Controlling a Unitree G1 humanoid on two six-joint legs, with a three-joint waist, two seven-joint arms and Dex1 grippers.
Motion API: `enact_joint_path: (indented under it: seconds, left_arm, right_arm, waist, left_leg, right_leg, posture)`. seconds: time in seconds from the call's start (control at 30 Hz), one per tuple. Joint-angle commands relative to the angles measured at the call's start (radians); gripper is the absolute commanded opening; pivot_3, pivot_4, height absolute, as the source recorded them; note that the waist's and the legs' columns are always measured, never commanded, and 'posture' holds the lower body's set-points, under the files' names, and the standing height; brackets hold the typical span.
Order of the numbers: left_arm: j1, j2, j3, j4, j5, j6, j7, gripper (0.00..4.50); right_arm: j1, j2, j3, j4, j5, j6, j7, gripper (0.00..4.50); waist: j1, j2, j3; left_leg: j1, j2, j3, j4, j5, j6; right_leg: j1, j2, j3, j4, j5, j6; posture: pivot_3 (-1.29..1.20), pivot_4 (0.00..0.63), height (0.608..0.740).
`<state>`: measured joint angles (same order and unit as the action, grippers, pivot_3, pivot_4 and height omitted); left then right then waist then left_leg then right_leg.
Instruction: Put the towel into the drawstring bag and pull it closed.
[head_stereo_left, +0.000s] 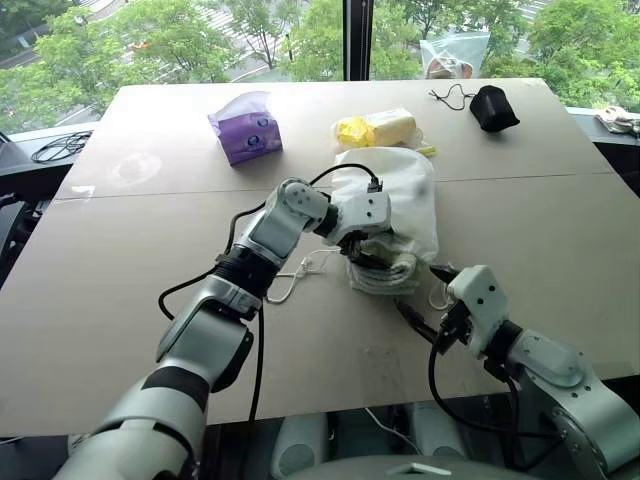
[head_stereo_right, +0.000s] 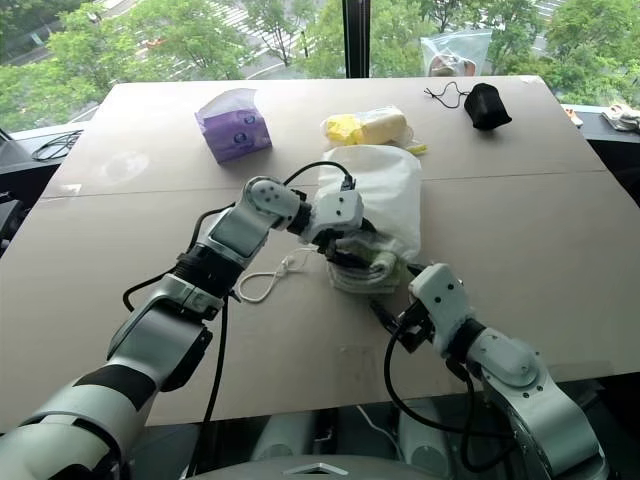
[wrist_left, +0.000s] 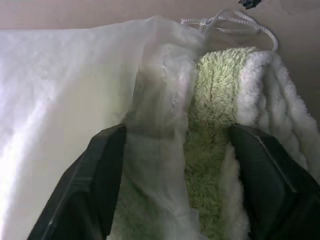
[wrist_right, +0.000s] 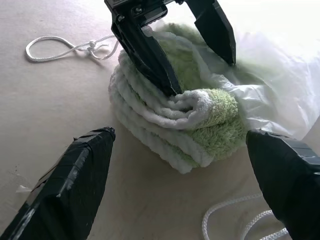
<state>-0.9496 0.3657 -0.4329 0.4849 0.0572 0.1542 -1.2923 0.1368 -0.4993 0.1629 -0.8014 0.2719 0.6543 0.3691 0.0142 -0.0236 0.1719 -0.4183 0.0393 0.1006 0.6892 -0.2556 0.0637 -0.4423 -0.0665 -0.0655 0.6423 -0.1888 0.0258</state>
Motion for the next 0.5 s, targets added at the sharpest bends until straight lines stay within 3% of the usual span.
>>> enact_joint_path:
  seconds: [0.03,0.13,0.23,0.27,0.33,0.5]
  left_arm:
    - [-0.018,-0.004,0.005,0.006,0.019,-0.017,0.020,3.62]
    - [-0.014,-0.009,0.006,0.018,0.025,-0.021,0.035,2.74]
    - [-0.011,-0.012,0.015,0.018,0.015,0.001,0.029,1.23]
    - [-0.012,-0.012,0.016,0.018,0.013,0.003,0.027,1.12]
    - [-0.019,-0.016,0.030,0.016,-0.006,0.037,0.018,0.19]
    - [-0.040,-0.035,0.080,-0.022,-0.080,0.196,-0.012,0.09]
  right_arm:
    - [0.001,-0.007,-0.012,-0.022,-0.001,-0.002,0.008,4.50]
    - [0.000,-0.008,-0.013,-0.021,-0.002,-0.004,0.009,4.50]
    - [-0.004,-0.005,-0.012,-0.015,-0.007,-0.012,0.009,4.50]
    - [-0.005,-0.004,-0.012,-0.013,-0.008,-0.014,0.010,4.50]
    - [-0.011,-0.006,-0.009,-0.002,-0.016,-0.021,0.013,4.50]
    - [-0.068,-0.018,0.041,0.094,-0.072,-0.072,0.044,4.50]
  waist:
    - [0.000,0.000,0.000]
    - [0.000,0.000,0.000]
    - [0.000,0.000,0.000]
    - [0.000,0.000,0.000]
    - [0.000,0.000,0.000]
    - [-0.001,0.000,0.000]
  left_leg:
    - [0.000,0.000,0.000,0.000,0.000,0.000]
    - [0.000,0.000,0.000,0.000,0.000,0.000]
    - [0.000,0.000,0.000,0.000,0.000,0.000]
    - [0.000,0.000,0.000,0.000,0.000,0.000]
    - [0.000,0.000,0.000,0.000,0.000,0.000]
    - [0.000,0.000,0.000,0.000,0.000,0.000]
  right_leg:
    - [0.000,0.000,0.000,0.000,0.000,0.000]
    - [0.000,0.000,0.000,0.000,0.000,0.000]
    - [0.000,0.000,0.000,0.000,0.000,0.000]
    - [0.000,0.000,0.000,0.000,0.000,0.000]
    - [0.000,0.000,0.000,0.000,0.000,0.000]
    - [0.000,0.000,0.000,0.000,0.000,0.000]
  posture:
    - [0.00,0.150,0.740]
    - [0.00,0.150,0.740]
    - [0.00,0.150,0.740]
    - [0.00,0.150,0.740]
    - [0.00,0.150,0.740]
    - [0.00,0.150,0.740]
